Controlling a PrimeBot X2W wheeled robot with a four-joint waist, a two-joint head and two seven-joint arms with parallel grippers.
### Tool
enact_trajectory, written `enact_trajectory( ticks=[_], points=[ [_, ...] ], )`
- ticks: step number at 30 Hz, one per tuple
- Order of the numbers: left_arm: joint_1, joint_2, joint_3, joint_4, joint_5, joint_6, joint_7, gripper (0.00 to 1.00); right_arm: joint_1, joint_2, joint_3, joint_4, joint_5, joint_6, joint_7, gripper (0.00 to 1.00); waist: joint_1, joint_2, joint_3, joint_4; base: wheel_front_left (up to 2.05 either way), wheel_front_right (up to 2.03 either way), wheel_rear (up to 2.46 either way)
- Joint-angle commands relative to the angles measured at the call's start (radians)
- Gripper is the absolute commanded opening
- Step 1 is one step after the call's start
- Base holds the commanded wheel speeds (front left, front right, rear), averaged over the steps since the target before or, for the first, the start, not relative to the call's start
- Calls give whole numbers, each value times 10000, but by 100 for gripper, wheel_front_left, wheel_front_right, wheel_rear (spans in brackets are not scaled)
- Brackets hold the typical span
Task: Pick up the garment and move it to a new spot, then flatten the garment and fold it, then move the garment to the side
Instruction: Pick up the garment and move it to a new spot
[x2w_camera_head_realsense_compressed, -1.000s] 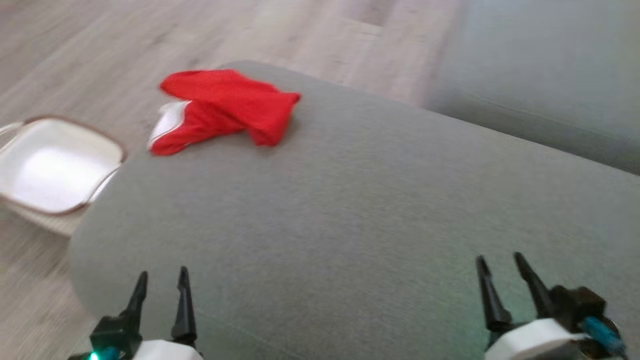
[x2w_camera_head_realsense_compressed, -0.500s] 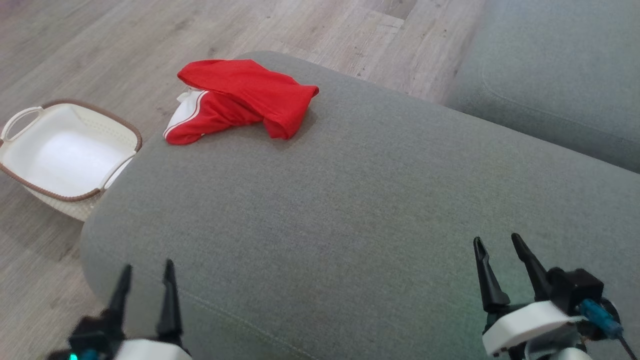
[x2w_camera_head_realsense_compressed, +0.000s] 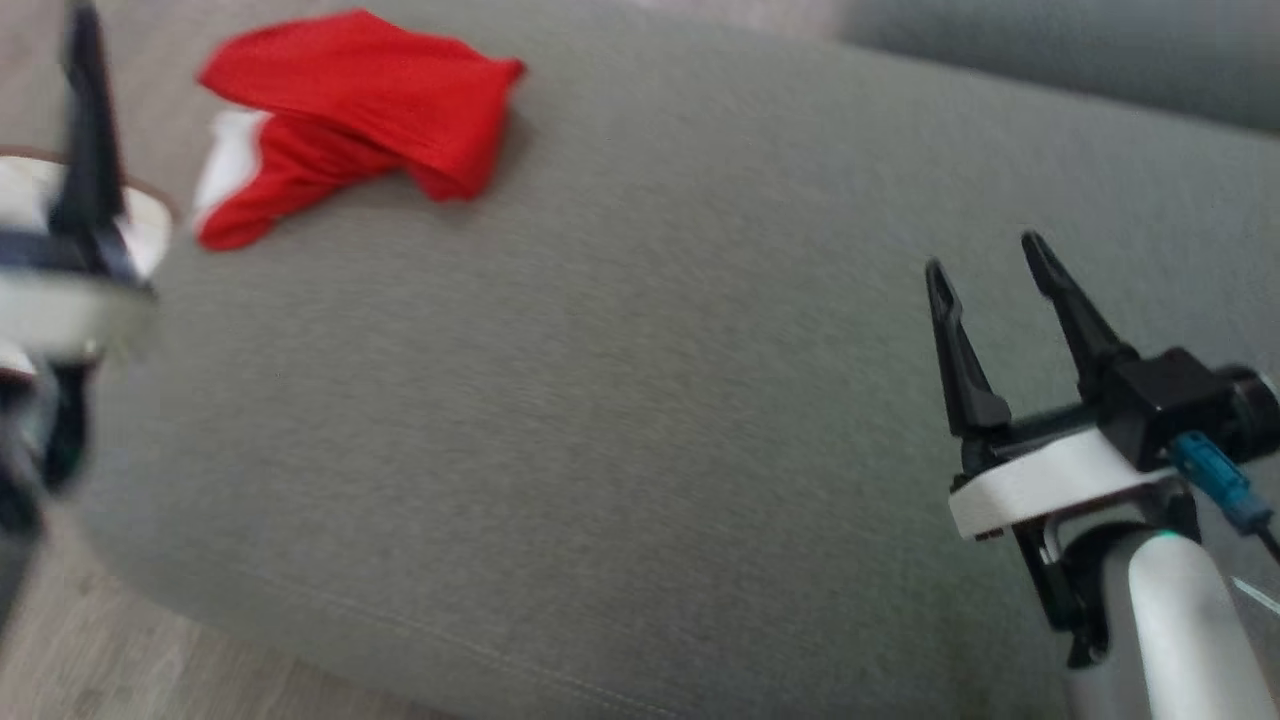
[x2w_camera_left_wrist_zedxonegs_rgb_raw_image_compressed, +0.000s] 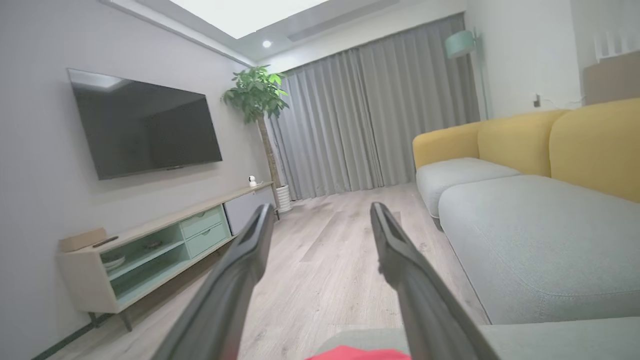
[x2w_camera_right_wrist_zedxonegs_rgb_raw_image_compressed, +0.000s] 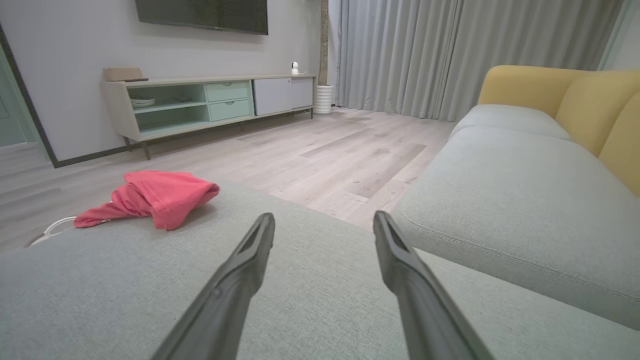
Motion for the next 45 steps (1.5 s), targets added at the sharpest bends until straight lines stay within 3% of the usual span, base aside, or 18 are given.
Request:
enact_trajectory(
  ticks=[1, 7, 11, 16, 23, 30, 31, 33, 34, 45],
  points=[
    [-1015, 626, 460, 137, 59, -162, 277, 100, -331, -45, 394, -600, -122, -9, 151, 100, -4, 0, 1061, -999, 0, 0, 0],
    [-3596, 626, 92, 2682, 49, -925, 1153, 100, -546, -45, 888, -1563, -498, -9, 651, 100, -4, 0, 2111, -1924, 0, 0, 0],
    [-4489, 174, -49, 4730, -300, -1182, 1591, 100, -507, -45, 855, -2030, -750, -9, 923, 100, -4, 0, 2743, -2335, 0, 0, 0],
    [-4833, -140, -214, 6592, -527, -1511, 1733, 100, -473, -45, 700, -2468, -958, -9, 1064, 100, -4, 0, 3436, -2651, 0, 0, 0],
    [-4860, -745, -565, 8194, -874, -2155, 1899, 100, -430, -45, 461, -2636, -1115, -9, 1055, 100, -4, 0, 4024, -2644, 0, 0, 0],
    [-4871, -779, -962, 9211, -794, -2401, 2454, 100, -505, -45, 406, -2555, -1121, -9, 1003, 100, -4, 0, 4103, -2579, 0, 0, 0],
    [-4892, -758, -999, 9341, -774, -2425, 2486, 85, -522, -45, 410, -2533, -1111, -9, 996, 100, -4, 0, 4101, -2574, 0, 0, 0],
    [-4947, -724, -1039, 9552, -737, -2464, 2433, 15, -544, -45, 402, -2487, -1095, -9, 975, 100, -4, 0, 4084, -2561, 0, 0, 0],
    [-4974, -698, -1074, 9618, -674, -2466, 2333, 0, -554, -45, 392, -2463, -1086, -9, 963, 100, -4, 0, 4068, -2555, 0, 0, 0],
    [-5506, -368, -1181, 9977, -232, -2503, 1040, 0, -554, -45, 160, -1942, -891, -9, 671, 100, -4, 0, 3250, -2504, 0, 0, 0]
  ],
)
